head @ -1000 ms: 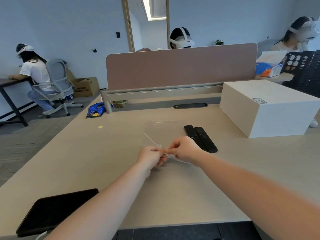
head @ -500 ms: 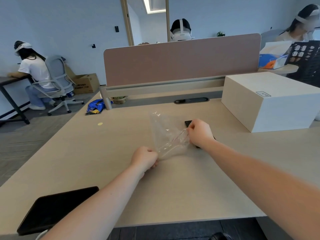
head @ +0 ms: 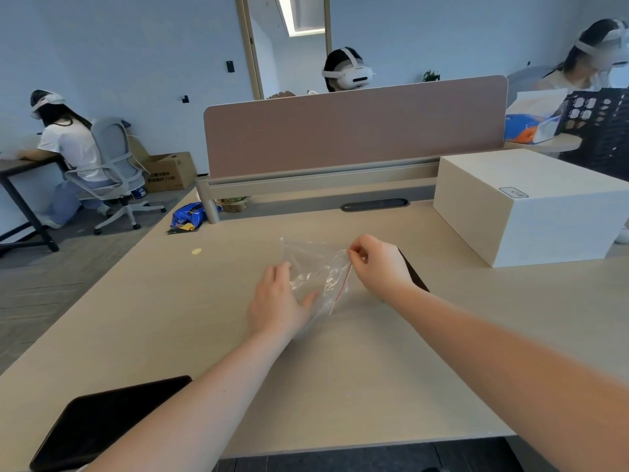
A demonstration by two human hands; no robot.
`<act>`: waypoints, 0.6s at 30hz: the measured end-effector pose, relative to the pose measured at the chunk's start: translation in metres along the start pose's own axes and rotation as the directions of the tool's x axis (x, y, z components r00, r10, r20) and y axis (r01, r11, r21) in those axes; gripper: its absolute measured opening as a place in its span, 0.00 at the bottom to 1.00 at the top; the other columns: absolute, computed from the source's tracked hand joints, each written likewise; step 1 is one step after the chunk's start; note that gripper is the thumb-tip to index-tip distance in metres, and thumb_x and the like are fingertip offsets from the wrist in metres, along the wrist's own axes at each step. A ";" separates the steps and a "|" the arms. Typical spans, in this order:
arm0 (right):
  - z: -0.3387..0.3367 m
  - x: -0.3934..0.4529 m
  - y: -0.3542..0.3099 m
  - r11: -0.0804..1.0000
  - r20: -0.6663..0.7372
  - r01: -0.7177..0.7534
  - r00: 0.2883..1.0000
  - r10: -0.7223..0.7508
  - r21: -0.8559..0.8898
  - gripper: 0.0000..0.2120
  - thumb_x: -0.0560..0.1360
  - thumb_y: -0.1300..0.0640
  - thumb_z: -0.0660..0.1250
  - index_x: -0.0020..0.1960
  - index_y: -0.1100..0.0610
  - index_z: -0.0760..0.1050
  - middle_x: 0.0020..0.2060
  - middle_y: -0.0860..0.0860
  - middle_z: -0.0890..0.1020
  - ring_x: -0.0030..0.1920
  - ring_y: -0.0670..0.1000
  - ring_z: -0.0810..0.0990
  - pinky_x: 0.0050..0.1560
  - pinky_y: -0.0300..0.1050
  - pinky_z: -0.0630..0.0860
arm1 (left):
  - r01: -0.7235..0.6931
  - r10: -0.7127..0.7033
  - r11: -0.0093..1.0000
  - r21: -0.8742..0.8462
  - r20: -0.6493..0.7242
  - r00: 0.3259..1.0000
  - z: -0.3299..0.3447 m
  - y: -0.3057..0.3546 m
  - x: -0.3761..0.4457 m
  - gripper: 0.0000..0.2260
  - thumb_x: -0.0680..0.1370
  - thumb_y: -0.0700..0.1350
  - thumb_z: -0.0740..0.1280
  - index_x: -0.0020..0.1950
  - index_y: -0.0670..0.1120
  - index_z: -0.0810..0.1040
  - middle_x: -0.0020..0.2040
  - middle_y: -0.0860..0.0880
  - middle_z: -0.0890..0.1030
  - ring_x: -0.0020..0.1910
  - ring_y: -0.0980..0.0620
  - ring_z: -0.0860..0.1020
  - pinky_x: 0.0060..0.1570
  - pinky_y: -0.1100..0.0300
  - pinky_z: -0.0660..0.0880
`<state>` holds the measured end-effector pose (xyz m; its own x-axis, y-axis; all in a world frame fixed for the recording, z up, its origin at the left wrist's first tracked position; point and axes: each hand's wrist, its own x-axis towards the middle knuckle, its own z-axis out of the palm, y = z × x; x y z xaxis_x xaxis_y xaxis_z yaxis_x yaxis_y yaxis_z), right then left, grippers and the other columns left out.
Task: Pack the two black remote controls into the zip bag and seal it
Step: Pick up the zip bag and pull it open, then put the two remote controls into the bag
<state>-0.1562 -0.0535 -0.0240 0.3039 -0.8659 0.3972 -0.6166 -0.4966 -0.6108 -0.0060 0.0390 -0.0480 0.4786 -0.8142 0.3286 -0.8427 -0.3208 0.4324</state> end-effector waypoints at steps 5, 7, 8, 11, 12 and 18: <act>0.000 0.001 0.000 0.999 -0.027 0.008 1.000 -0.007 0.031 0.08 0.78 0.57 0.62 0.50 0.60 0.77 0.43 0.55 0.84 0.43 0.56 0.81 0.43 0.45 0.76 | -0.126 0.128 0.991 0.051 -0.046 0.991 -0.002 0.007 0.014 0.13 0.75 0.52 0.64 0.58 0.50 0.74 0.55 0.50 0.76 0.53 0.46 0.76 0.41 0.54 0.73; 0.000 0.000 -0.001 0.998 -0.034 -0.015 0.999 0.017 0.057 0.09 0.78 0.54 0.63 0.53 0.58 0.76 0.45 0.53 0.84 0.45 0.56 0.81 0.44 0.46 0.77 | -0.152 0.154 0.987 0.046 -0.050 0.987 -0.003 0.010 0.019 0.08 0.76 0.48 0.63 0.46 0.46 0.80 0.47 0.48 0.77 0.46 0.44 0.77 0.35 0.56 0.70; -0.001 -0.001 -0.002 0.997 -0.021 -0.039 0.999 0.041 0.072 0.11 0.78 0.51 0.63 0.55 0.57 0.75 0.46 0.51 0.84 0.47 0.54 0.81 0.46 0.46 0.77 | -0.155 0.156 0.988 0.019 -0.062 0.986 -0.003 0.012 0.022 0.09 0.76 0.47 0.62 0.42 0.44 0.79 0.43 0.47 0.76 0.43 0.43 0.76 0.33 0.56 0.68; 0.003 -0.006 -0.008 0.996 0.088 -0.081 0.993 0.077 0.032 0.25 0.74 0.41 0.66 0.66 0.53 0.67 0.52 0.47 0.80 0.51 0.50 0.80 0.50 0.49 0.80 | -0.158 0.146 0.982 -0.100 -0.113 0.983 -0.001 0.015 0.026 0.10 0.75 0.44 0.64 0.36 0.42 0.77 0.36 0.47 0.72 0.38 0.42 0.75 0.32 0.57 0.64; 0.006 -0.008 -0.008 0.996 0.120 -0.084 0.989 0.082 0.010 0.28 0.73 0.41 0.67 0.67 0.52 0.65 0.53 0.47 0.79 0.52 0.51 0.80 0.50 0.52 0.81 | -0.161 0.146 0.979 -0.124 -0.121 0.982 0.000 0.016 0.027 0.10 0.75 0.44 0.64 0.36 0.41 0.78 0.35 0.47 0.72 0.38 0.42 0.75 0.32 0.57 0.63; 0.014 -0.011 0.008 0.987 0.111 -0.037 0.992 0.055 -0.158 0.26 0.74 0.67 0.57 0.69 0.52 0.61 0.48 0.55 0.81 0.46 0.57 0.80 0.41 0.52 0.79 | -0.158 0.130 0.971 -0.179 -0.158 0.979 0.001 0.011 0.027 0.10 0.75 0.41 0.64 0.36 0.39 0.80 0.34 0.45 0.73 0.35 0.43 0.72 0.32 0.57 0.63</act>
<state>-0.1544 -0.0491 -0.0433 0.3481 -0.8931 0.2849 -0.7343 -0.4487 -0.5095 -0.0030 0.0131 -0.0357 0.3978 -0.7625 0.5102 -0.8496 -0.0963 0.5186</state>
